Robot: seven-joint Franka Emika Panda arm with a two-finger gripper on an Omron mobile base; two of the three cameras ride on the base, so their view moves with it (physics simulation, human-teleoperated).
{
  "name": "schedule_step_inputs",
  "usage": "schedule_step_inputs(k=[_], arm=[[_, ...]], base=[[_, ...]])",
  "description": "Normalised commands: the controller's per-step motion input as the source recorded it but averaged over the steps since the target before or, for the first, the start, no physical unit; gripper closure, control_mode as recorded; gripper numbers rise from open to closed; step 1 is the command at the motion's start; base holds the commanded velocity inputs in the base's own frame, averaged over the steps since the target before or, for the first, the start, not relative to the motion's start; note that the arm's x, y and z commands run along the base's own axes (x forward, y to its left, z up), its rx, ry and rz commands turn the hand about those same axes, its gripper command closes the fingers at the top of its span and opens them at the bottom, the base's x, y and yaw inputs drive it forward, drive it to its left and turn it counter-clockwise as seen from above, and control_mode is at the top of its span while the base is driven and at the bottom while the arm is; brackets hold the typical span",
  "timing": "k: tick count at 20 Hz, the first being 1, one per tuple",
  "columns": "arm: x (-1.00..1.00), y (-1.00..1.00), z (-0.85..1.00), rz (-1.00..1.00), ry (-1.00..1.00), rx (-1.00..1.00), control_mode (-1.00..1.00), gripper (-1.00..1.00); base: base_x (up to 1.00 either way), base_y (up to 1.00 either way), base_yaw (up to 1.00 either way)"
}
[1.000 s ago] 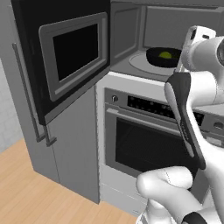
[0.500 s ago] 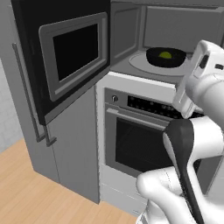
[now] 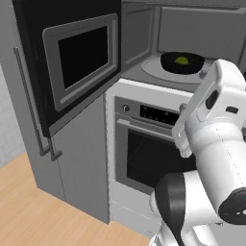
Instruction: Pick the lime from the sink and place it in the bowl. Then pick the bowl and place it in the microwave. Then close the microwave door and press the start button.
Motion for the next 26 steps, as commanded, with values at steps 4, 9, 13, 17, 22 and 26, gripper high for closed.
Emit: schedule_step_inputs(k=[4,9,13,17,22,26], arm=[[-0.56,0.81,0.06,-0.14,0.00,0.06,-1.00,-1.00],[-0.07,0.81,-0.22,-0.10,0.00,0.00,-1.00,-1.00],[0.24,0.81,-0.53,-0.12,-0.06,0.03,-1.00,-1.00],[0.30,0.85,-0.46,-0.15,-0.12,0.04,-1.00,-1.00],[0.45,0.84,-0.38,-0.13,-0.04,0.01,-1.00,-1.00],[0.39,0.74,-0.23,-0.06,0.00,0.00,-1.00,-1.00]], base=[[0.00,0.00,0.00],[0.00,0.00,0.00],[0.00,0.00,0.00],[0.00,0.00,0.00],[0.00,0.00,0.00],[0.00,0.00,0.00]])
